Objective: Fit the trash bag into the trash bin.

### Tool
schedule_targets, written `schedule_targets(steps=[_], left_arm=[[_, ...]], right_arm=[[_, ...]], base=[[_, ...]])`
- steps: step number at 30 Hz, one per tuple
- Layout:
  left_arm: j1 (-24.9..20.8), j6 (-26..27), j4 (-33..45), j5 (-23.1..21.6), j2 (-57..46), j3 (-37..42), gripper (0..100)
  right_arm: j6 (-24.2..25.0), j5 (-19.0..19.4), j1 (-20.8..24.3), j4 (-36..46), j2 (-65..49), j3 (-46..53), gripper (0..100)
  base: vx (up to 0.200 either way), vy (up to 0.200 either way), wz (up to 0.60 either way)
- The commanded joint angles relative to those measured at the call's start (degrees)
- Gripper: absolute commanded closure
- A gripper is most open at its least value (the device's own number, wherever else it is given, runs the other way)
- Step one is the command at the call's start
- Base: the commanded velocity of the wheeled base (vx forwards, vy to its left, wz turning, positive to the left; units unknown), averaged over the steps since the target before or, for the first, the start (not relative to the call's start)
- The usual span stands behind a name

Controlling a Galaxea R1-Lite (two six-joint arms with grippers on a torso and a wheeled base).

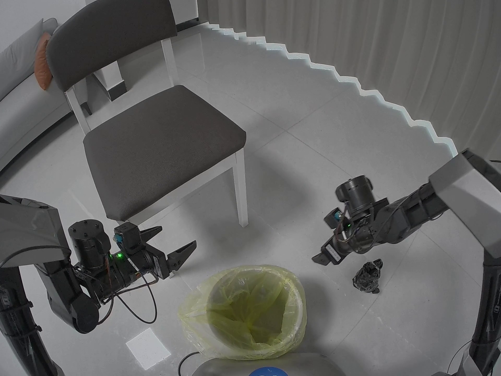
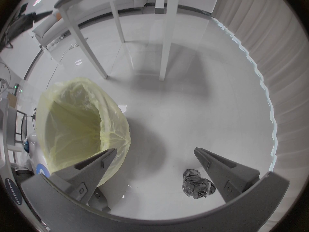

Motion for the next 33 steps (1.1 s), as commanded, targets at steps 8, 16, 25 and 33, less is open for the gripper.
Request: schedule_targets(steps=[8, 16, 25, 33], left_arm=[[0.4, -0.2, -0.7, -0.2, 0.5, -0.7, 0], [0.5, -0.2, -0.7, -0.5, 0.3, -0.7, 0], [0.5, -0.4, -0.8, -0.5, 0.6, -1.0, 0], [0.3, -0.4, -0.8, -0.5, 0.6, -0.9, 0]], right_arm=[[-0.1, 1.3, -9.9, 0.7, -11.6, 7.8, 0], [-0.1, 2.5, -14.8, 0.6, -10.3, 6.8, 0], [-0.6, 2.6, -18.5, 0.3, -2.7, 3.8, 0], [-0.6, 2.6, -19.8, 0.2, 4.3, -1.8, 0]], base=[[0.0, 0.0, 0.0], [0.0, 0.0, 0.0], [0.0, 0.0, 0.0], [0.0, 0.0, 0.0]])
